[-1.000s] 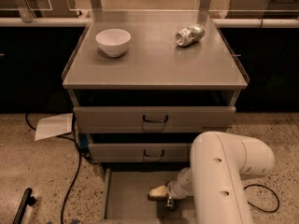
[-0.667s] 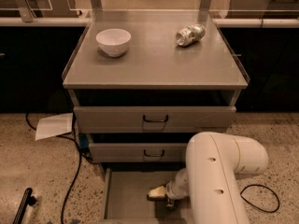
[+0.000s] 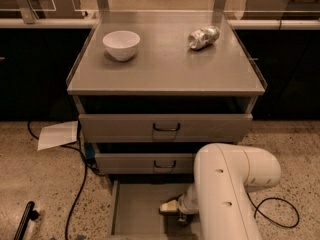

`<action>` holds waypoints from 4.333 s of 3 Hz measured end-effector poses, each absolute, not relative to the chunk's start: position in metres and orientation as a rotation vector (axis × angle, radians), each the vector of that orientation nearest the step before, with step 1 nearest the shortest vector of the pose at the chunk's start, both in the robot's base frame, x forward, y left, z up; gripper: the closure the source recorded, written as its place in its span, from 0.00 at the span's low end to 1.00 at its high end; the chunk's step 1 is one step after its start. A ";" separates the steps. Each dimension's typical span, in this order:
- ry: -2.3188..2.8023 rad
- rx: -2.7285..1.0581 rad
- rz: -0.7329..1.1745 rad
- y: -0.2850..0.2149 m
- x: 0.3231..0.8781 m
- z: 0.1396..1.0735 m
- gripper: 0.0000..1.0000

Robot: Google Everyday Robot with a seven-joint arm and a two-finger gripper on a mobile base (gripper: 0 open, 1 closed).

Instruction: Pick redbull can from bottom drawer and place on counter

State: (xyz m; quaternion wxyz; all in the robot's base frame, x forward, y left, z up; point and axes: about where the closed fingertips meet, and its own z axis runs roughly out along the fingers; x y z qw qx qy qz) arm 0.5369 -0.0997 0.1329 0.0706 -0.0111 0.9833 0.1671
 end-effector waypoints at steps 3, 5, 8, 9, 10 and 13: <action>2.989 0.012 0.485 -0.111 0.539 0.112 0.00; 3.012 0.028 0.496 -0.114 0.539 0.101 0.00; 3.015 0.029 0.497 -0.114 0.539 0.100 0.51; 3.015 0.029 0.497 -0.114 0.539 0.100 0.75; 3.015 0.029 0.497 -0.114 0.539 0.100 0.97; 3.012 0.013 0.514 -0.113 0.538 0.108 1.00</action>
Offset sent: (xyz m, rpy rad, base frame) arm 0.0050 -0.0148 -0.0185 -0.0234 0.0284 -0.0311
